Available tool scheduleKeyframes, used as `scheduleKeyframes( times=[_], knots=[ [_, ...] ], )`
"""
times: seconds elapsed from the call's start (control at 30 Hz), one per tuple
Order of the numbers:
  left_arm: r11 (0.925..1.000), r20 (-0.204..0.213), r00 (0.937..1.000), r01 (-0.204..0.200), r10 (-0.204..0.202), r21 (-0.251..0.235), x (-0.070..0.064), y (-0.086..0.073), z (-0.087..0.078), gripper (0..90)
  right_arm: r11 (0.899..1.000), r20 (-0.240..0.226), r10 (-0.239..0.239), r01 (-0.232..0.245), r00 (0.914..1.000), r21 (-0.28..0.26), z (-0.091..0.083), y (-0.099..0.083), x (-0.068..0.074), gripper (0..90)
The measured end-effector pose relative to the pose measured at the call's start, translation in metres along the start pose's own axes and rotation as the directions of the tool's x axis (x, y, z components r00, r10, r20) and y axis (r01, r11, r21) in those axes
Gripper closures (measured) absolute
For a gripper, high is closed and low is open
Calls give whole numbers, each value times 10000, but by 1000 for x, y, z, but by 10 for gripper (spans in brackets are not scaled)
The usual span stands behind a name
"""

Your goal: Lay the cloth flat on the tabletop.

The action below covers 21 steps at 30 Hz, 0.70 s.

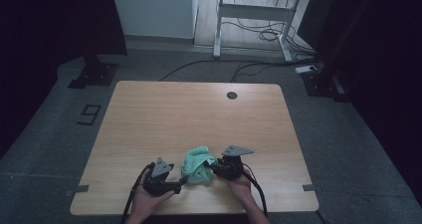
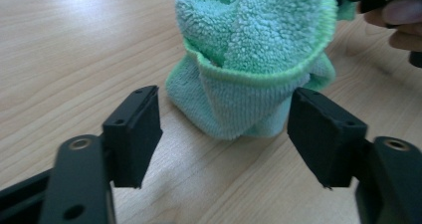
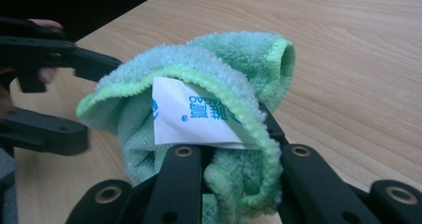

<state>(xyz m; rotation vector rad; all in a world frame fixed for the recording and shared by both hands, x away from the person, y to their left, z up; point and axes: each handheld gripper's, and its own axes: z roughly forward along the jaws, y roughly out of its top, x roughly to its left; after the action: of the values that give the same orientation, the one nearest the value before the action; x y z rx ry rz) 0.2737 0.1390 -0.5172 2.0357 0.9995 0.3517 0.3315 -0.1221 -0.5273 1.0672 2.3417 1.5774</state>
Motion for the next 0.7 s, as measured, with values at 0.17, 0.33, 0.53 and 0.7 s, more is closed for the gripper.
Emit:
scheduleKeyframes(
  times=[0.17, 0.33, 0.53, 0.7],
  knots=[
    [10000, 174, 9998, 15, -14, -70, 1, -1, 5, 519, 9998, -79, -200, 201, 9998, 65, 1, 0, 3, 756],
    [9999, 316, 9995, 65, -60, -156, 3, -1, 5, 710, 9995, -95, -322, 322, 9994, 52, -1, 1, 5, 725],
    [9997, 398, 9992, 101, -93, -222, 5, -2, 2, 821, 9989, 244, -450, 447, 9987, 149, -9, 1, 9, 488],
    [9996, 394, 9992, 118, -108, -256, 7, -1, 0, 836, 9975, 473, -701, 696, 9964, 128, -31, -1, 12, 409]
  ],
)
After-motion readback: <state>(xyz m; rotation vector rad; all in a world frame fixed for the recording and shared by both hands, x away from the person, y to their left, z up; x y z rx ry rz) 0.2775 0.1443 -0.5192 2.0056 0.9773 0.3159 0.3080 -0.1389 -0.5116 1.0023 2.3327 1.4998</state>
